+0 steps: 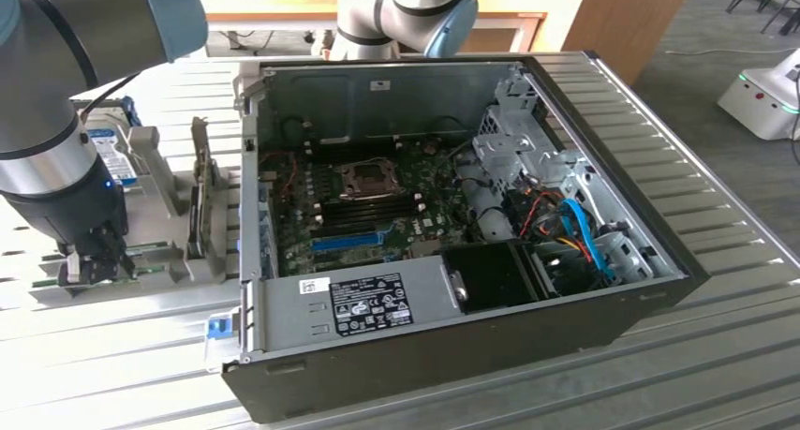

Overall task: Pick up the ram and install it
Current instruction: 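Pick up the ram and move it above insertion slot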

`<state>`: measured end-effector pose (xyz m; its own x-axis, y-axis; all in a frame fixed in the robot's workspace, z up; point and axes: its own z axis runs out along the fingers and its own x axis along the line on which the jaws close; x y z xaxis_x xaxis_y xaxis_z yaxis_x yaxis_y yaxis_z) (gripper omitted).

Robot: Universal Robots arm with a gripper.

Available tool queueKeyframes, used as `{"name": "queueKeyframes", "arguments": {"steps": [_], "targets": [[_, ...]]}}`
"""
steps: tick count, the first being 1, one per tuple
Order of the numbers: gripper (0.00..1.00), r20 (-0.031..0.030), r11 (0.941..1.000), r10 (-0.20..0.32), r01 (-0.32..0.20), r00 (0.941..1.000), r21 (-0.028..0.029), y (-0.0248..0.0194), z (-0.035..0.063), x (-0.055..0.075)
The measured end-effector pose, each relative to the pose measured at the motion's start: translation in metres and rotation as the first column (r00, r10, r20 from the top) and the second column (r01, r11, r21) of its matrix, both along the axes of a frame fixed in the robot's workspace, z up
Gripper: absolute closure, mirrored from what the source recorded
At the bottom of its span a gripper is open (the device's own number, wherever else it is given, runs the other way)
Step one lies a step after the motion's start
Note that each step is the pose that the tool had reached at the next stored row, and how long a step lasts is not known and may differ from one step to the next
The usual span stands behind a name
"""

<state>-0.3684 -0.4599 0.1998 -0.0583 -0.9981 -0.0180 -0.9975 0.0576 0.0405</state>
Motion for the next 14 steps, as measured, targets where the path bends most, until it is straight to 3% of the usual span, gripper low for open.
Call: {"name": "queueKeyframes", "arguments": {"steps": [14], "targets": [[0.88,0.0000,1.0000,0.000,0.000,1.0000,0.0000,0.0000,0.0000,0.0000]]}}
